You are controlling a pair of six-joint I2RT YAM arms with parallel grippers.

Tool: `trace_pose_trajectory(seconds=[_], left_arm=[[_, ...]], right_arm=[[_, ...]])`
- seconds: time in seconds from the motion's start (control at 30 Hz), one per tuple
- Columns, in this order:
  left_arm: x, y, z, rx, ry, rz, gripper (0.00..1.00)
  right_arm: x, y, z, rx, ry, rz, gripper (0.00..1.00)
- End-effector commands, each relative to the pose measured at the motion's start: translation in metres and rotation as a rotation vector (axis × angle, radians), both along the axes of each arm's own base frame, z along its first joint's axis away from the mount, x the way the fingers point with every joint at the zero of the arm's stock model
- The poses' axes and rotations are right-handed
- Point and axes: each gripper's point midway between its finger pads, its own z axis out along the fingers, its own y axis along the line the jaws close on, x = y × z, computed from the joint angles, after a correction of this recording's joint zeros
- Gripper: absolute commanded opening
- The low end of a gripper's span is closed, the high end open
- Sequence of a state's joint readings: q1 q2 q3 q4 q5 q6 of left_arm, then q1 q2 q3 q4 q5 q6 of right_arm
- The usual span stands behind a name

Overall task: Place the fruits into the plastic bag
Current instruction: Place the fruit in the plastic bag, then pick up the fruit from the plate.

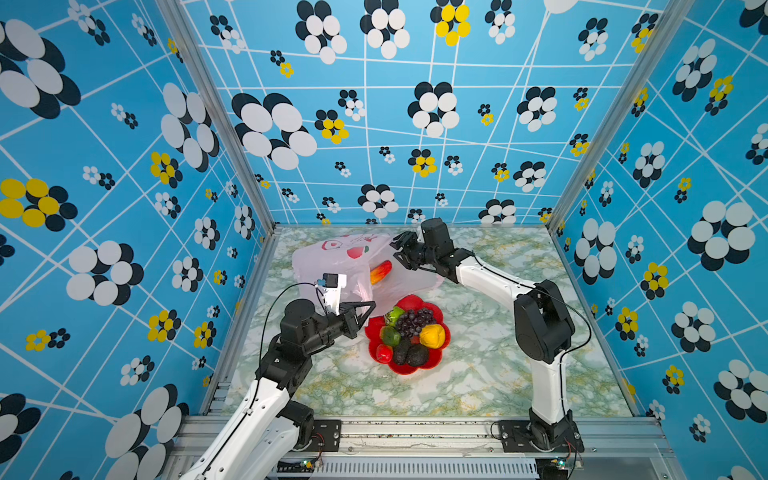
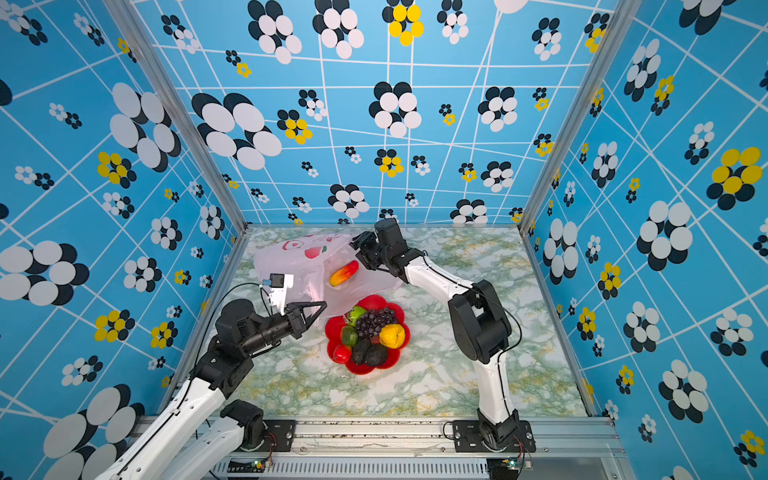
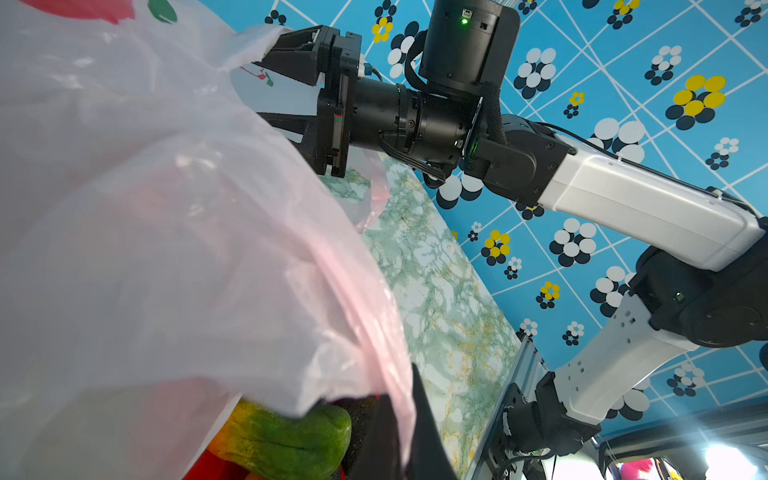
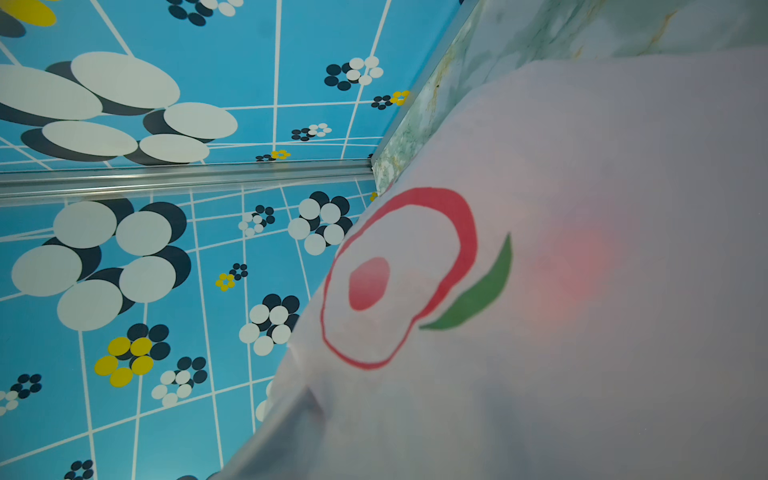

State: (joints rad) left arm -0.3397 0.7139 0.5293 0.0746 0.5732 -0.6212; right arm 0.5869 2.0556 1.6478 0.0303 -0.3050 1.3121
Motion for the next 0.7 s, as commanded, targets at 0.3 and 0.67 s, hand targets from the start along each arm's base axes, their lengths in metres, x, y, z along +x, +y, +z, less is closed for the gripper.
trace_pose_trajectory(seconds=[0.3,0.67], left_arm=[[0.011,0.009,0.0,0.012,0.05,0.078,0.0],[0.017,0.014,-0.004,0.063,0.181,0.116,0.0]], right_arm=[[-0.053,-0.029,0.021,-0.242,-0.008,0.159,0.59],[-0.133,-0.076,0.049,-0.377,-0.046,0.278,0.63]])
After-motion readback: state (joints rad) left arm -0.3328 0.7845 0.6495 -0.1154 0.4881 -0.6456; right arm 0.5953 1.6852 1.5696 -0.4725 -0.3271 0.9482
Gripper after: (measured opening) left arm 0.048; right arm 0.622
